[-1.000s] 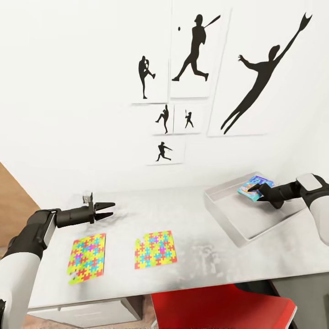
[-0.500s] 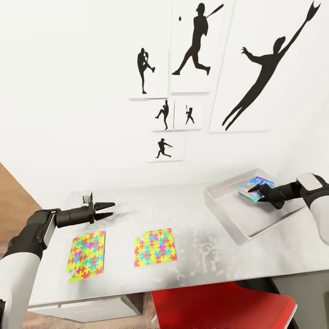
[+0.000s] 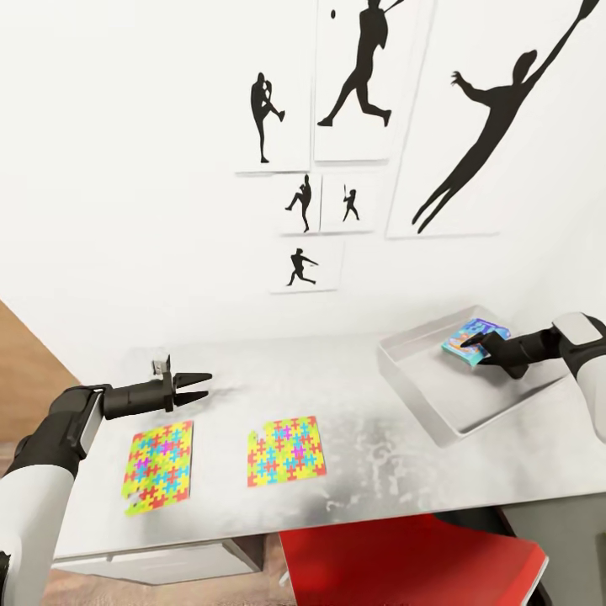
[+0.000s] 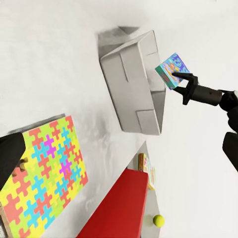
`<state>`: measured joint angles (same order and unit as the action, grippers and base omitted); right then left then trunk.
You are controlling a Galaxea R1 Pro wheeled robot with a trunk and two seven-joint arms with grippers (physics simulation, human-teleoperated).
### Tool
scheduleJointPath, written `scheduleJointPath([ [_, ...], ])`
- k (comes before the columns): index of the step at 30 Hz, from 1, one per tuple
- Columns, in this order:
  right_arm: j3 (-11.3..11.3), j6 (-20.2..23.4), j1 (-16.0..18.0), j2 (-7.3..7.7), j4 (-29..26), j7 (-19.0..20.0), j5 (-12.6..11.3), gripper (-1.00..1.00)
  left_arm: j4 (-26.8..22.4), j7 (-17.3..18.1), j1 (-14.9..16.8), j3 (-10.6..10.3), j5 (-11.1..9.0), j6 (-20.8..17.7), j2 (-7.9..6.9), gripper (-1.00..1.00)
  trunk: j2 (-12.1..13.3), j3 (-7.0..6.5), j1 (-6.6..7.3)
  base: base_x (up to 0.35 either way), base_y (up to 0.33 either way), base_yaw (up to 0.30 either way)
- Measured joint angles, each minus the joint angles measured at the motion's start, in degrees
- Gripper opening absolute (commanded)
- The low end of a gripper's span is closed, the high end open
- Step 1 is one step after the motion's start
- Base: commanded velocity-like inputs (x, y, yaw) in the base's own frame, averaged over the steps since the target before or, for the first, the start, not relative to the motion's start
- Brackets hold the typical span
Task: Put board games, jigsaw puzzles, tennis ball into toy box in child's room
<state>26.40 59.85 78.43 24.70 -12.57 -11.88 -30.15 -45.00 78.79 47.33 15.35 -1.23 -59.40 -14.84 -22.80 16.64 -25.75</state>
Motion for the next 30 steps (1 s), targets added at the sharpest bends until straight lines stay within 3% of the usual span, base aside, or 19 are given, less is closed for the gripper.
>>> scheduleJointPath([
  [13,-0.02,0.00,0.77,0.32,-0.35,-0.05,0.01,-1.00,0.00,0.02,0.00,0.10,0.00,0.00,0.00,1.00,0.00,1.19,0.00,0.000,0.000,0.000],
  [30,-0.03,0.00,0.78,0.44,-0.75,-0.09,-0.18,-1.00,0.00,0.08,0.00,0.21,-0.01,0.00,-0.07,1.00,-0.01,1.34,0.00,0.000,0.000,0.000],
])
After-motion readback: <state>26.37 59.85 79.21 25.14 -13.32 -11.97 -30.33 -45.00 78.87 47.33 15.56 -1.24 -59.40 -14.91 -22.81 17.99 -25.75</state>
